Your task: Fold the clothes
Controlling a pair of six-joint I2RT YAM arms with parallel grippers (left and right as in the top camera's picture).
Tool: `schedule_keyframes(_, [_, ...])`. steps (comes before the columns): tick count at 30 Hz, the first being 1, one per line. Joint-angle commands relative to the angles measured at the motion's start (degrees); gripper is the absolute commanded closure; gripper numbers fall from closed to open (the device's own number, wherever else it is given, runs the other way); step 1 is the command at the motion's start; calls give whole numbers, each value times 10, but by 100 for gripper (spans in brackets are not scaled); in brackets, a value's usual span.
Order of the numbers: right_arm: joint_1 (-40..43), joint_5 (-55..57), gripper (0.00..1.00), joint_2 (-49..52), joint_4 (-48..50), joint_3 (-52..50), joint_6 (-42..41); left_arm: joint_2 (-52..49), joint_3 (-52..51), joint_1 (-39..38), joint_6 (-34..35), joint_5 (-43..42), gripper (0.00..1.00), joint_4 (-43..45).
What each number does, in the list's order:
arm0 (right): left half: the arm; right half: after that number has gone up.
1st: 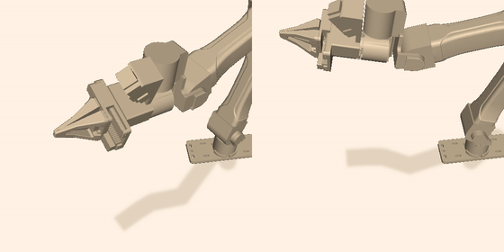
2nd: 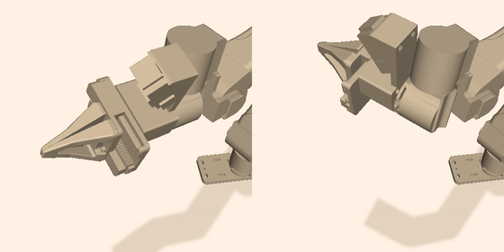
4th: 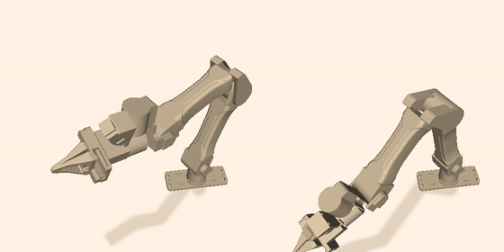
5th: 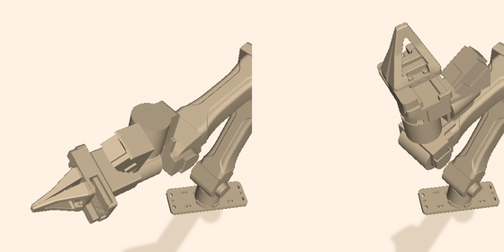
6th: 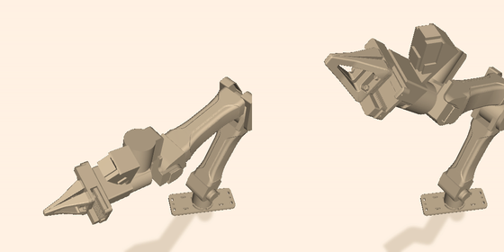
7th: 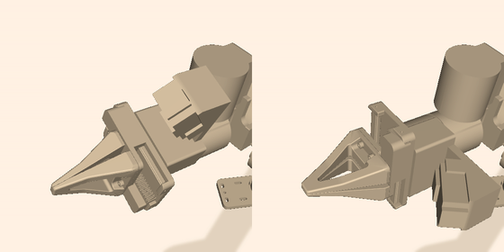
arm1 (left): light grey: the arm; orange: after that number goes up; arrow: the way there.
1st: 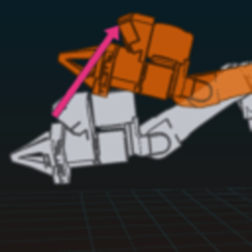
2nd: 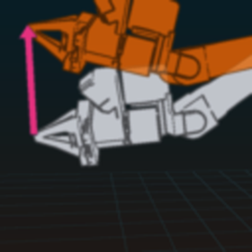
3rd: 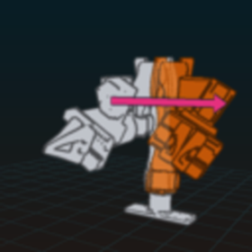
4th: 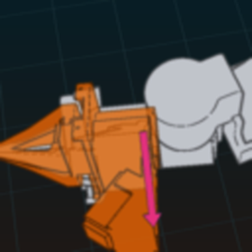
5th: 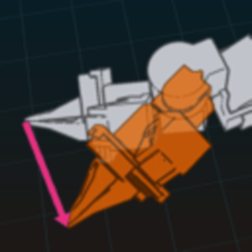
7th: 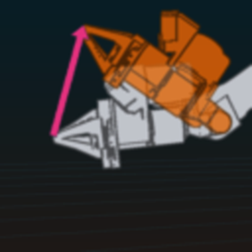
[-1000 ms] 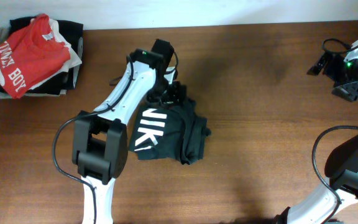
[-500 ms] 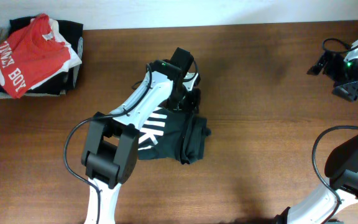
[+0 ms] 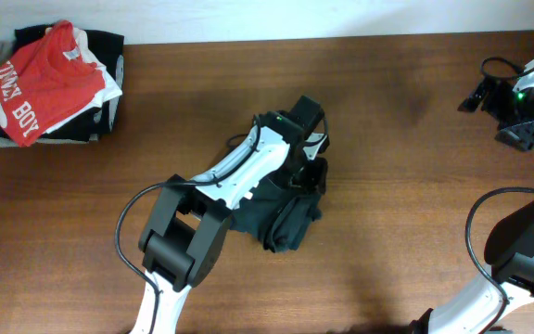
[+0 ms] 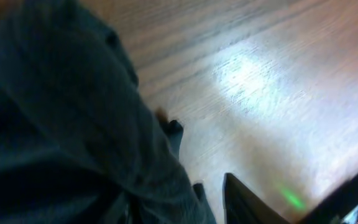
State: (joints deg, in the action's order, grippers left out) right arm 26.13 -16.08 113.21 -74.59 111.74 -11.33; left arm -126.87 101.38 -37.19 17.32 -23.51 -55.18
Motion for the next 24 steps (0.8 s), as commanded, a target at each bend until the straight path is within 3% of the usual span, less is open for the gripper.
schedule_keyframes(1, [2, 3, 1, -5, 0, 7, 6, 80, 57, -3, -34, -7, 6, -45])
schedule_keyframes(2, [2, 3, 1, -5, 0, 7, 6, 99, 65, -2, -41, -7, 1, -57])
schedule_keyframes(5, [2, 3, 1, -5, 0, 7, 6, 143, 68, 12, -42, 0, 1, -88])
schedule_keyframes(8, [2, 3, 1, -5, 0, 7, 6, 145, 63, 46, -42, 101, 2, -230])
schedule_keyframes(11, [2, 3, 1, -5, 0, 7, 6, 140, 4, 46, -42, 113, 30, -239])
schedule_keyframes(12, [2, 3, 1, -5, 0, 7, 6, 139, -22, 40, -42, 111, 36, -217])
schedule_keyframes(14, [2, 3, 1, -5, 0, 7, 6, 139, -85, 28, -42, 80, 60, -153])
schedule_keyframes(17, [2, 3, 1, -5, 0, 7, 6, 139, -162, 12, -12, 59, 88, -75])
schedule_keyframes(24, [2, 3, 1, -5, 0, 7, 6, 139, -222, -51, 24, -22, 99, 51])
